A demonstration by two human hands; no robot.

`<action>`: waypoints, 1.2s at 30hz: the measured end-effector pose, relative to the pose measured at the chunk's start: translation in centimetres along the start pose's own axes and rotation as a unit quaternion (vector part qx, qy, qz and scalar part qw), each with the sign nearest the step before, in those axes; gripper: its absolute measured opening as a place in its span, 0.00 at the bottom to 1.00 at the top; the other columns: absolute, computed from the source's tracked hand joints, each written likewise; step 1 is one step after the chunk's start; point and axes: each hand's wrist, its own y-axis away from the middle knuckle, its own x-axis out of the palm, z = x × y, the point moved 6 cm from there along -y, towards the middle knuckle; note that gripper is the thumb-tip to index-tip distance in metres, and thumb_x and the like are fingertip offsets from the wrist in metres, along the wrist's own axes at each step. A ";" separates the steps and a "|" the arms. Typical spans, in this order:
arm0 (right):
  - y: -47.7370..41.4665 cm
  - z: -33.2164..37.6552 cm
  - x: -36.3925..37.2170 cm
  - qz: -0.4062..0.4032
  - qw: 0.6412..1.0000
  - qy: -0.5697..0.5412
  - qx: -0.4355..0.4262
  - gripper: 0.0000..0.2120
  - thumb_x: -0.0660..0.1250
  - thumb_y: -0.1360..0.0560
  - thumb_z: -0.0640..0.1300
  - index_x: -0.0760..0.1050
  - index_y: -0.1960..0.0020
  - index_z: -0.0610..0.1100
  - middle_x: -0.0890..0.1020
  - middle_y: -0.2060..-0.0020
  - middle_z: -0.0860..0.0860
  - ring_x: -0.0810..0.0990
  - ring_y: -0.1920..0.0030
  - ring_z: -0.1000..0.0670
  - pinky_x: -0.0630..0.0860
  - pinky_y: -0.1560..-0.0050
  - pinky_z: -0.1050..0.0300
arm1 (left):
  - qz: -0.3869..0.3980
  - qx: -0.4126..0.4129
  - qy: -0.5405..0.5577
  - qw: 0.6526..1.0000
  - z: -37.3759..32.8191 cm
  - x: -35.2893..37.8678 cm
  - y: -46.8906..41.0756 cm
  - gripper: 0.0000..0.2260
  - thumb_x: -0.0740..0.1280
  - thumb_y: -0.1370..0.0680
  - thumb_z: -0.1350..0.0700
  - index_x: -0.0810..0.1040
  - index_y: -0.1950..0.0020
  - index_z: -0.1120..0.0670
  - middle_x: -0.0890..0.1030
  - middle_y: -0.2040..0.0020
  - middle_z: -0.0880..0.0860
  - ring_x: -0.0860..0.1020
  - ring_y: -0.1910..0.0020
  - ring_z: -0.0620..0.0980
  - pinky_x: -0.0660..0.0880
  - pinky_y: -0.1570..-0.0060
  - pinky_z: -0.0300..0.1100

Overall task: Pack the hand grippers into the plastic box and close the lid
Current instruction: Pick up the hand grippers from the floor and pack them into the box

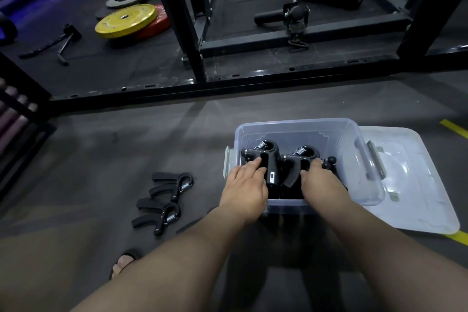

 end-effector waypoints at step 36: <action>3.9 15.1 5.8 -0.032 0.959 0.045 -0.279 0.28 0.59 0.21 0.48 0.59 0.23 0.41 0.58 0.23 0.40 0.56 0.24 0.41 0.55 0.25 0.49 | 0.129 -0.142 0.024 0.981 15.1 0.9 8.5 0.24 0.59 0.22 0.55 0.64 0.26 0.56 0.65 0.26 0.54 0.64 0.27 0.54 0.63 0.30 0.49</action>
